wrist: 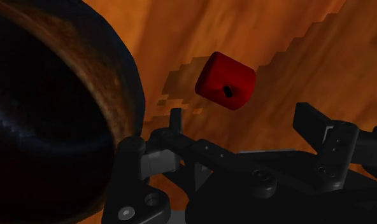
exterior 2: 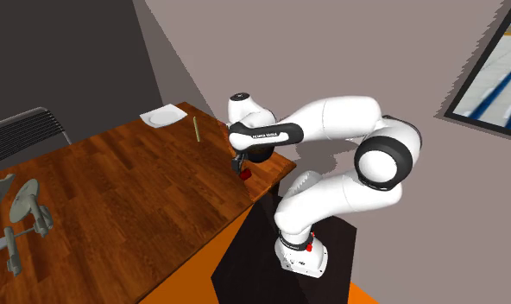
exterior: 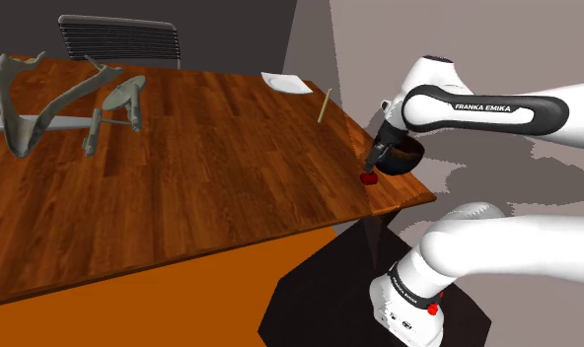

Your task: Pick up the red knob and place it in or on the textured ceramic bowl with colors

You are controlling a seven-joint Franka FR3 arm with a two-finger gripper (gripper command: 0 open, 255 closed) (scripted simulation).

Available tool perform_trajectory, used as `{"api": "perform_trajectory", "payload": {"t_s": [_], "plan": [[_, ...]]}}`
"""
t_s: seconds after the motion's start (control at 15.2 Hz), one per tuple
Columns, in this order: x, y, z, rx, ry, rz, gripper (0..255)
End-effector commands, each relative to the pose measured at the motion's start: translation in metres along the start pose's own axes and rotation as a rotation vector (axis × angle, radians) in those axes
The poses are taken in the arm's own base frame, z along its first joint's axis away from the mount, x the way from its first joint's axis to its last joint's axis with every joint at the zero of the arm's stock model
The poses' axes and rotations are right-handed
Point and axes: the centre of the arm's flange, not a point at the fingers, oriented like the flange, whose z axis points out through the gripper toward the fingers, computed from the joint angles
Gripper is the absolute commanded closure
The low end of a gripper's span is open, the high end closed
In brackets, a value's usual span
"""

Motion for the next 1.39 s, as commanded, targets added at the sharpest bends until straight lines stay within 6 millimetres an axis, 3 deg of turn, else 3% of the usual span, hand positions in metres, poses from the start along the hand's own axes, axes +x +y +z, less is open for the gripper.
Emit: {"api": "perform_trajectory", "payload": {"t_s": [0.0, 0.33, 0.79, 0.86, 1.32], "plan": [[-0.004, 0.004, 0.025, 0.014, -0.035, 0.003, 0], [-0.005, 0.004, 0.049, 0.014, -0.035, 0.003, 0], [-0.005, 0.004, 0.049, 0.014, -0.035, 0.003, 0], [-0.005, 0.004, 0.049, 0.014, -0.035, 0.003, 255], [-0.005, 0.004, 0.049, 0.014, -0.035, 0.003, 255]]}}
